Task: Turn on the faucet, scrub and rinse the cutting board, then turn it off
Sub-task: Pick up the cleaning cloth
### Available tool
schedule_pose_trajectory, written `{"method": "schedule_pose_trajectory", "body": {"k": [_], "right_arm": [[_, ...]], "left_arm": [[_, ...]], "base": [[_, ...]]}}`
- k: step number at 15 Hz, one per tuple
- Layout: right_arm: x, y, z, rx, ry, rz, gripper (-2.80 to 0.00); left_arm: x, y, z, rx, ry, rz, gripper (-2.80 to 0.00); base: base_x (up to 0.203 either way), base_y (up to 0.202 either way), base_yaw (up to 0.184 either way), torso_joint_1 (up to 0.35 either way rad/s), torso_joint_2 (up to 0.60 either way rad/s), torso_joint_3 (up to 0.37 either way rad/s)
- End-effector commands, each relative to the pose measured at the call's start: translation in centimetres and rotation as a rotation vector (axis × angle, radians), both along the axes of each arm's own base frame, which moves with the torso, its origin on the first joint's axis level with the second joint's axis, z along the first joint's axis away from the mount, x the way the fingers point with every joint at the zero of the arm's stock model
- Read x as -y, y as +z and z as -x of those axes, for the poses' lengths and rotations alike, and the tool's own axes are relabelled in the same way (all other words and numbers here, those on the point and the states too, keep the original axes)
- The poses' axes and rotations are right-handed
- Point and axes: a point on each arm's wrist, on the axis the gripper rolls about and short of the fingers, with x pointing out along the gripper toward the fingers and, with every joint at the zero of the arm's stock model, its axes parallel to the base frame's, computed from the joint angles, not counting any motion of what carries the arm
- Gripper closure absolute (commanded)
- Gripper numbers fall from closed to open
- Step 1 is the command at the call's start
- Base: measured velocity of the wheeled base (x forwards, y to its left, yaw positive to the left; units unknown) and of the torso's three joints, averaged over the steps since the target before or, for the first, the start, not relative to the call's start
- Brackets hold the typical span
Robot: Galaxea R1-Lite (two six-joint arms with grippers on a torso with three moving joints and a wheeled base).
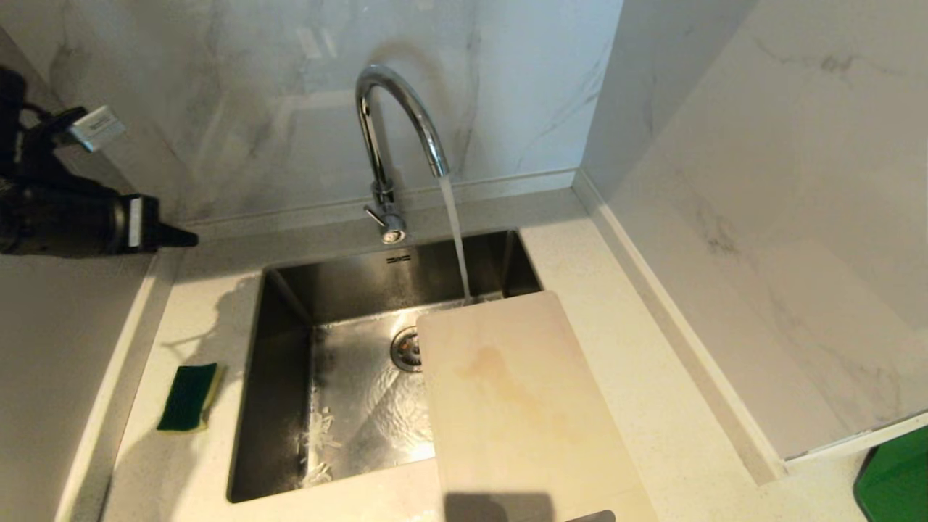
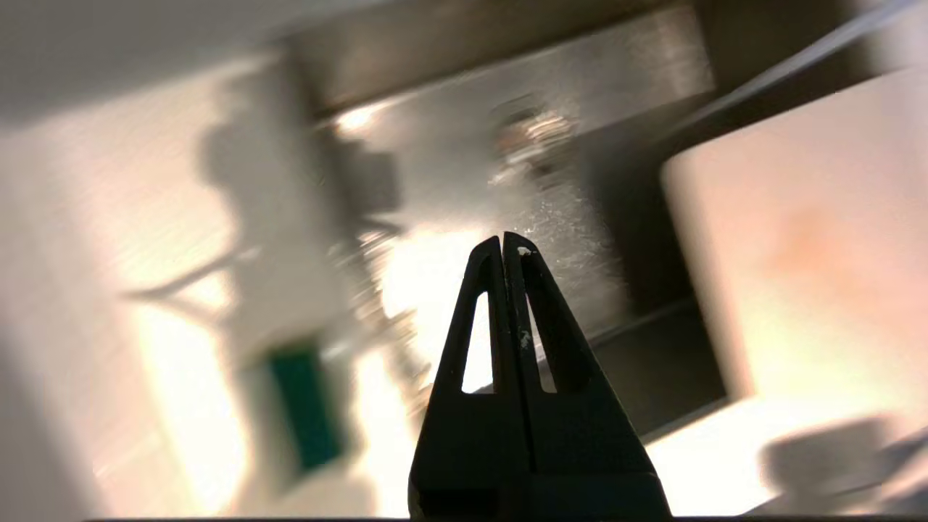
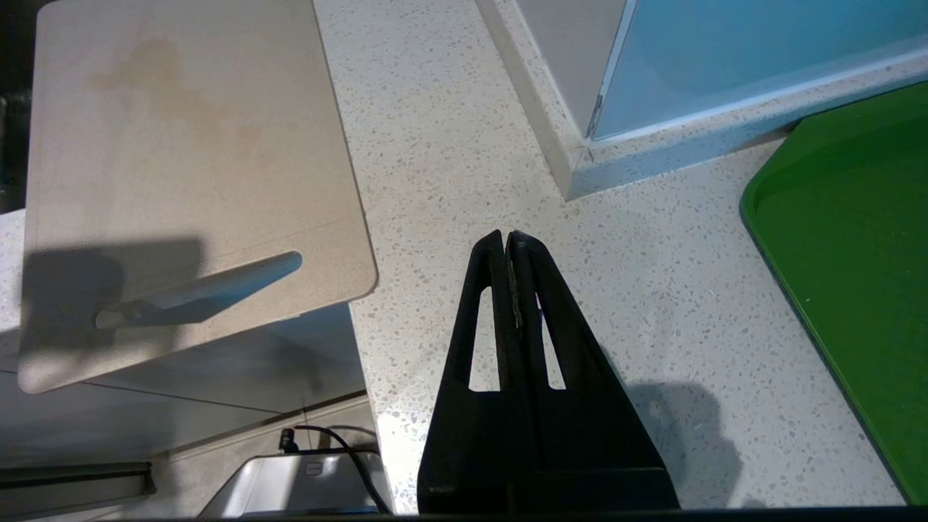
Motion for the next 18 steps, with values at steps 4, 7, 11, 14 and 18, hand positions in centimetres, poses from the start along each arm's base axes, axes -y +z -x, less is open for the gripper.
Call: {"method": "schedule_pose_trajectory", "body": {"k": [4,7,11,14,18], "right_arm": [[0.0,0.0,0.0,0.000,0.000,0.000,0.00],[0.0,0.0,0.0,-0.001,0.000,0.000,0.00],[0.0,0.0,0.0,-0.001,0.000,0.000,0.00],[0.0,0.0,0.0,0.000,0.000,0.000,0.00],[0.0,0.0,0.0,-0.001,0.000,0.000,0.00]], "left_arm": [[-5.0,-1.6,8.3,-0.120,0.205,-0.071,0.00],[-5.0,-4.1,9.3,-0.296,0.215,-0.051,0.00],[-5.5,-8.9,6.7,-0.357,0.209,-0.044,0.00],[-6.3,-12.4,3.3,-0.401,0.238,-0.006,-2.80],[-6.8,-14.7,0.8,-0.406,0.249,0.016,-2.80]], "base": [[0.000,0.000,0.000,0.000,0.00,0.000],[0.000,0.000,0.000,0.000,0.00,0.000],[0.000,0.000,0.000,0.000,0.00,0.000],[0.000,0.000,0.000,0.000,0.00,0.000],[0.000,0.000,0.000,0.000,0.00,0.000]]}}
